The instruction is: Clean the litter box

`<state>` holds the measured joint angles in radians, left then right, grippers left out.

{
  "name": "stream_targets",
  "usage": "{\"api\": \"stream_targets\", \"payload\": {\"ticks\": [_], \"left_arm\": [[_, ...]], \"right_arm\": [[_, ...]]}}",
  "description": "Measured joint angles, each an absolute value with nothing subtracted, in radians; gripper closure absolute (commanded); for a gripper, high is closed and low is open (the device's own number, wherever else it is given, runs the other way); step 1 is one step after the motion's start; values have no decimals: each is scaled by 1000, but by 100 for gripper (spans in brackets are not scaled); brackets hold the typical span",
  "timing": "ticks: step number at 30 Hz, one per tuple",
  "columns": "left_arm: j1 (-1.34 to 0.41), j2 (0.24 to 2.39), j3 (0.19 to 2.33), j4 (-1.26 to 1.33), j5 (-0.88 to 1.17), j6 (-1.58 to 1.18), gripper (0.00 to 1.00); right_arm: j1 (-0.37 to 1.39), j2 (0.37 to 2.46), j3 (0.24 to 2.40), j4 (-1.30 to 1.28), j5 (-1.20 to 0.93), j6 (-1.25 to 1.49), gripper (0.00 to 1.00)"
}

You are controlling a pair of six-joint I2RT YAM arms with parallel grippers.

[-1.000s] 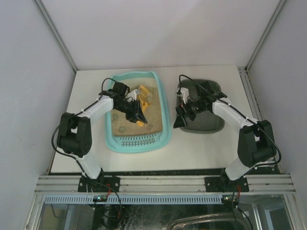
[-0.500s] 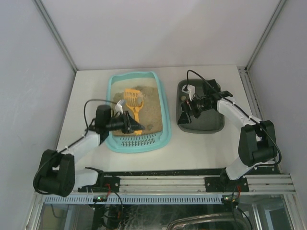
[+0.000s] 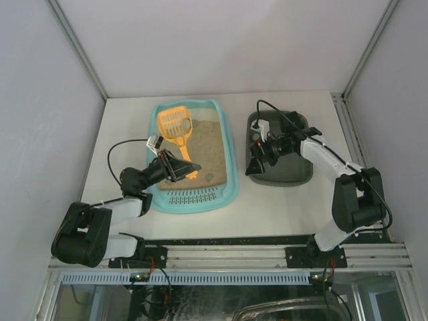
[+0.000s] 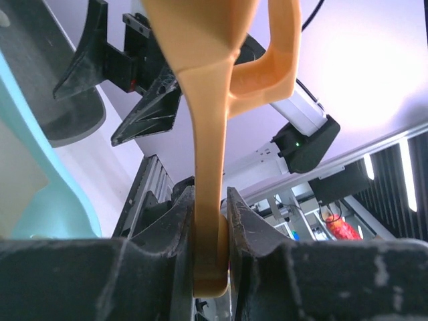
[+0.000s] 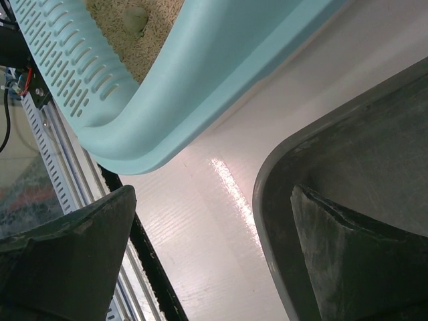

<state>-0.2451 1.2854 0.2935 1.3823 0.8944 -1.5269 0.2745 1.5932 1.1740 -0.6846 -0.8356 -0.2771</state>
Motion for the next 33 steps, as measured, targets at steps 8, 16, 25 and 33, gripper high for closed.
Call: {"api": "stream_targets", "payload": {"ticks": [8, 16, 25, 33], "left_arm": [[-231, 1256, 295, 1420, 887, -1542, 100], [-204, 1149, 286, 1460, 847, -1535, 100], [-224, 1193, 302, 1454, 840, -1546, 100], [-245, 1277, 379, 1381, 850, -1558, 100]], "right_arm": [[274, 1601, 1174, -685, -814, -277, 0], [274, 1605, 1174, -685, -788, -281, 0], [274, 1609, 1174, -685, -783, -281, 0], [274, 1619, 1174, -690, -769, -282, 0]]}}
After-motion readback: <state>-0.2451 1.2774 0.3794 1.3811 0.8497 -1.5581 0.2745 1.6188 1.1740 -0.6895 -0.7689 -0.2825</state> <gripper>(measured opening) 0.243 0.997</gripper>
